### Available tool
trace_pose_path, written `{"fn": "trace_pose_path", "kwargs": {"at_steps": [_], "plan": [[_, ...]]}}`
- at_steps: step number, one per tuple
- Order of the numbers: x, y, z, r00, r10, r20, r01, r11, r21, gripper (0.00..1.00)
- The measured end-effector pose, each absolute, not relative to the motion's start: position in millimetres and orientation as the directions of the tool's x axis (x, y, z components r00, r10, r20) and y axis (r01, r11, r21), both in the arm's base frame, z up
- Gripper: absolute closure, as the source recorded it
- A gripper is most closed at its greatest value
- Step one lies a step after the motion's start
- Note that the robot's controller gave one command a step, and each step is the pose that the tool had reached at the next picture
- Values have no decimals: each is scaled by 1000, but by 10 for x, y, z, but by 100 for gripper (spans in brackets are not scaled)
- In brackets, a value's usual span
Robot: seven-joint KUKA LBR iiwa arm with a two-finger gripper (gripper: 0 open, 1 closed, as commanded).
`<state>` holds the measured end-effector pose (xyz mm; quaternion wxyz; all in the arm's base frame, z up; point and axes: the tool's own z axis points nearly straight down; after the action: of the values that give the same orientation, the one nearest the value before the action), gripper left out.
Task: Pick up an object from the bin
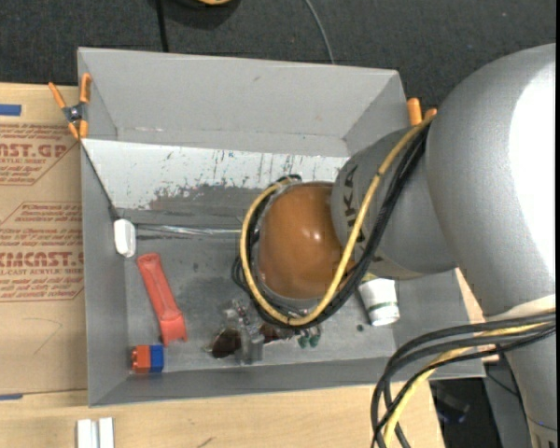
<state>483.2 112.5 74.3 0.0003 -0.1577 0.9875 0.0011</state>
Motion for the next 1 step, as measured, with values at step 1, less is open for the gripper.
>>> {"fn": "trace_pose_path", "kwargs": {"at_steps": [1], "plan": [[4832,1125,743,-950,-312,-1,-312,950,2,100]]}}
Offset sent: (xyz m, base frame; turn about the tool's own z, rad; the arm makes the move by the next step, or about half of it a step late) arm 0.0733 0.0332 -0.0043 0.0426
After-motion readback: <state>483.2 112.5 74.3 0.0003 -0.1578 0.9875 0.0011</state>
